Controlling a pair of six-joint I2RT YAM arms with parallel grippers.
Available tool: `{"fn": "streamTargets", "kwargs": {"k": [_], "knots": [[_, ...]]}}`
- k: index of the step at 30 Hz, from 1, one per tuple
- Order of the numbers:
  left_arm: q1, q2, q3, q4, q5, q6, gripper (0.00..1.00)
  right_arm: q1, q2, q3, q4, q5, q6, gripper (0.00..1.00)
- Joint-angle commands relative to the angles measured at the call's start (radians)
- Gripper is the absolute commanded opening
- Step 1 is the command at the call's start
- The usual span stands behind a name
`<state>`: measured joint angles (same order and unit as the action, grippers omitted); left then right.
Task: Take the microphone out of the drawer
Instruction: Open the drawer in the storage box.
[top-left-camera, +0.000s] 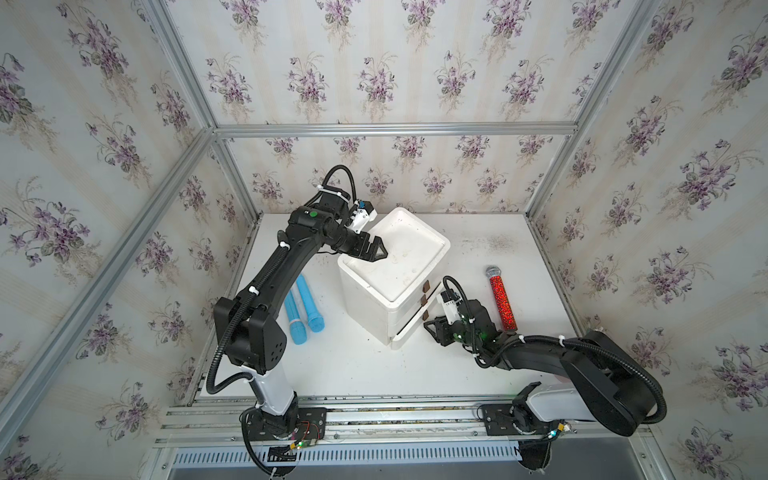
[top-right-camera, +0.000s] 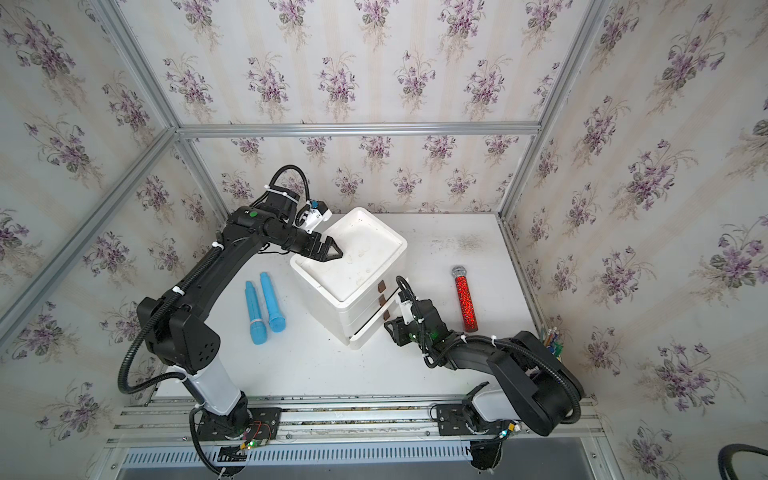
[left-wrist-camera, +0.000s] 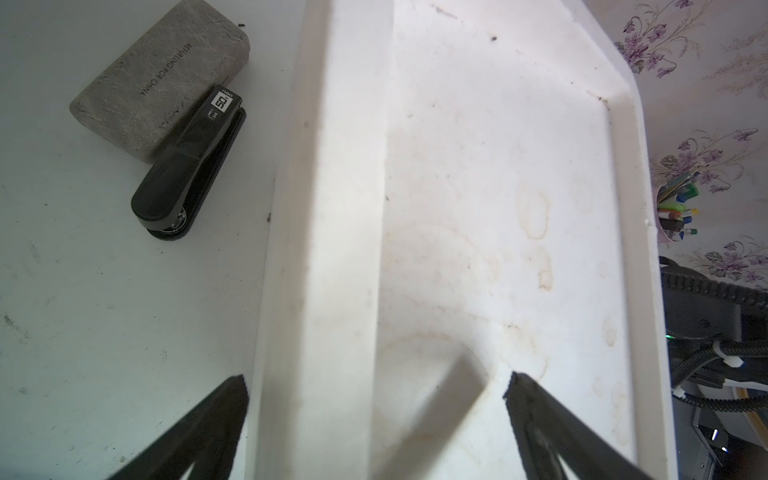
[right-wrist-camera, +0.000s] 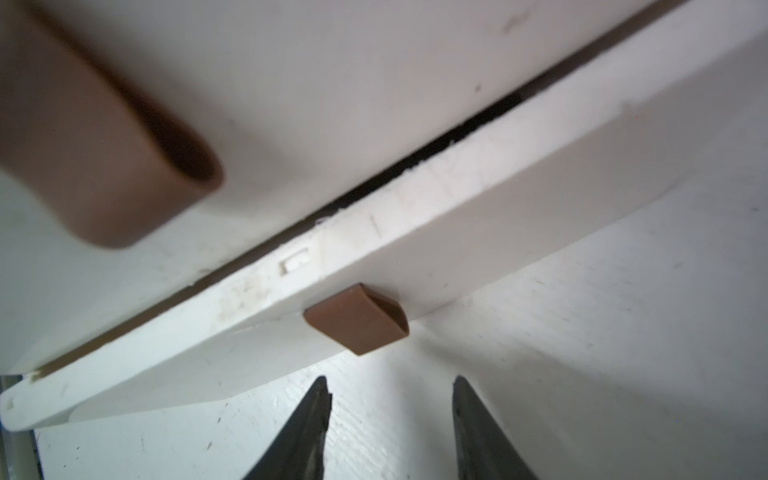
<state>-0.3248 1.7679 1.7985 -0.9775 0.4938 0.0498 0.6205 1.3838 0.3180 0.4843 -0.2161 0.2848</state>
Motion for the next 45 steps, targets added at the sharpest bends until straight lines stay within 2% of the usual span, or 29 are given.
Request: {"fn": "streamTargets", "kwargs": {"k": [1,7,13,22,27,31,39,45], "knots": [[0.0,-0.008,-0.007,-0.012,0.012,0.006,0.99,-0.002,0.027,0.017,0.071,-0.022,-0.043,0.46],[0.0,-0.009,-0.008,-0.012,0.012,0.008,0.99,-0.002,0.109,0.09,0.065,-0.025,-0.12,0.45],[0.0,-0.014,-0.012,-0.013,0.005,0.01,0.99,-0.002,0.126,0.096,0.112,-0.018,-0.182,0.26],[0.0,-0.013,-0.007,-0.013,0.012,0.01,0.99,-0.002,0.156,0.094,0.209,-0.096,-0.226,0.19],[0.0,-0.015,-0.01,-0.012,0.011,0.012,0.99,-0.001,0.17,0.101,0.236,-0.083,-0.208,0.11],[0.002,-0.013,-0.008,-0.013,0.011,0.013,0.99,-0.001,0.156,0.089,0.249,-0.061,-0.194,0.01],[0.003,-0.012,-0.005,-0.013,0.009,0.009,0.99,-0.001,0.116,0.059,0.18,0.038,-0.083,0.0],[0.006,-0.014,-0.007,-0.013,0.005,0.008,0.99,-0.001,-0.003,-0.023,0.107,0.145,0.057,0.0]]}}
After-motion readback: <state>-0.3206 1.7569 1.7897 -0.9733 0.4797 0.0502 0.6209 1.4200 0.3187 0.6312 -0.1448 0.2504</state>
